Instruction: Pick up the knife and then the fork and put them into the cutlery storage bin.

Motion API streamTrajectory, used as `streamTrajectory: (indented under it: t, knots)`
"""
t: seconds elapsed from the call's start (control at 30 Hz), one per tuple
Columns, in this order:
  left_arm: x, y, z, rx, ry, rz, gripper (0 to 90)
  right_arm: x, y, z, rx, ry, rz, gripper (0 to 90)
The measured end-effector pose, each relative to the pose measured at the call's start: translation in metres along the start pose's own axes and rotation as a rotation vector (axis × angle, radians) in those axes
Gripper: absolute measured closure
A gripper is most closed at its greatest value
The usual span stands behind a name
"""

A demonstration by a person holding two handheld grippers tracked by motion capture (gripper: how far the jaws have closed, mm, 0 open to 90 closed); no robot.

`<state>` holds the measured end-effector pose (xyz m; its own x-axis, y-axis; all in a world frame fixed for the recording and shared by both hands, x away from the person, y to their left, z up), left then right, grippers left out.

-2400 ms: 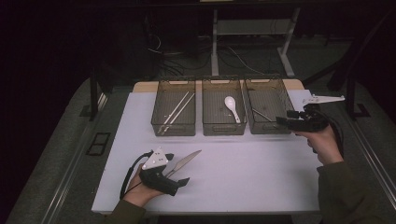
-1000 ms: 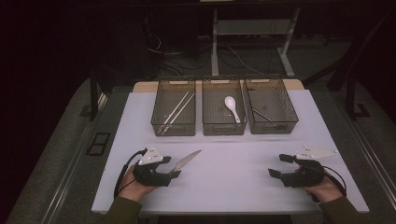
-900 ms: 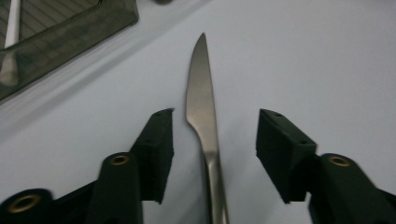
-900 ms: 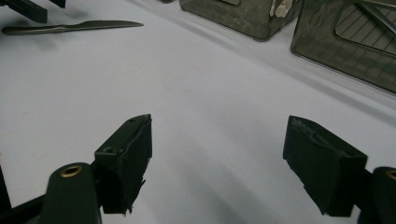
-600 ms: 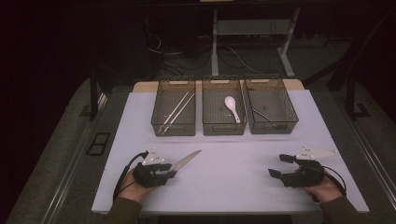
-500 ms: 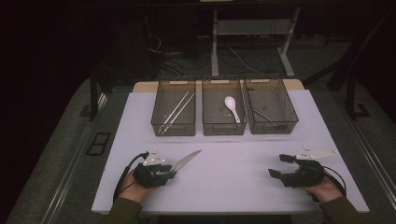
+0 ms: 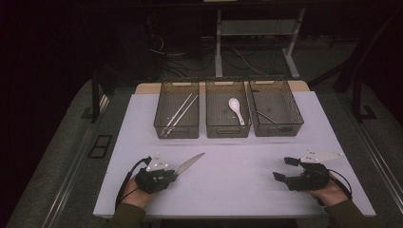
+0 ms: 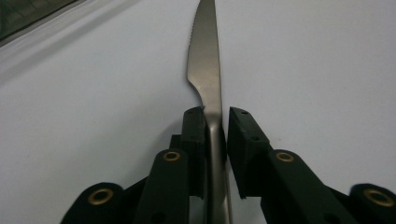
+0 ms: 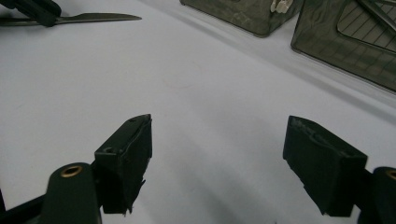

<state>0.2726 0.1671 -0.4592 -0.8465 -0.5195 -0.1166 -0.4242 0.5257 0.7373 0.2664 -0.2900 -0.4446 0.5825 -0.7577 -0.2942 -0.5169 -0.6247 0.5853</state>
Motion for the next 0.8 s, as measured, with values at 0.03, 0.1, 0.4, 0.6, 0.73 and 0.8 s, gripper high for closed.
streamTrajectory:
  t: [0.03,0.1,0.4,0.6,0.73,0.8]
  knots:
    - [0.000,0.000,0.000,-0.006,-0.002,0.000,77.8,0.000,0.000,0.000,0.000,0.001,0.001,23.9]
    - [0.000,0.000,0.000,-0.007,0.001,-0.001,78.7,0.000,0.000,0.000,-0.001,0.000,-0.002,23.9]
    - [0.000,0.000,-0.003,-0.017,0.012,0.002,79.5,-0.001,-0.001,0.000,-0.005,0.002,-0.005,23.9]
    - [-0.001,0.000,-0.004,-0.012,0.021,0.010,79.6,0.000,-0.001,0.000,-0.003,0.003,-0.005,23.9]
    - [0.000,0.003,-0.008,0.018,0.013,0.006,79.5,0.000,0.000,0.000,-0.003,0.003,-0.008,24.0]
    - [0.001,0.006,-0.011,0.048,0.020,0.000,79.5,-0.001,0.000,0.000,-0.004,0.003,-0.007,23.9]
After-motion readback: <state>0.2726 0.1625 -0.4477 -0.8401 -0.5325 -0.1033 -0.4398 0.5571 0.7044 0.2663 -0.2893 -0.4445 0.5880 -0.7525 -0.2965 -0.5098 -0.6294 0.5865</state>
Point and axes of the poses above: each handheld gripper's, and its own axes: y roughly backward along the jaws, z roughly out of its underside, x roughly to its right, the point moved 2 cm from there along -y, roughly forward along the jaws, and after that the axes turned 12 degrees about -y, right-handed, at the moved point
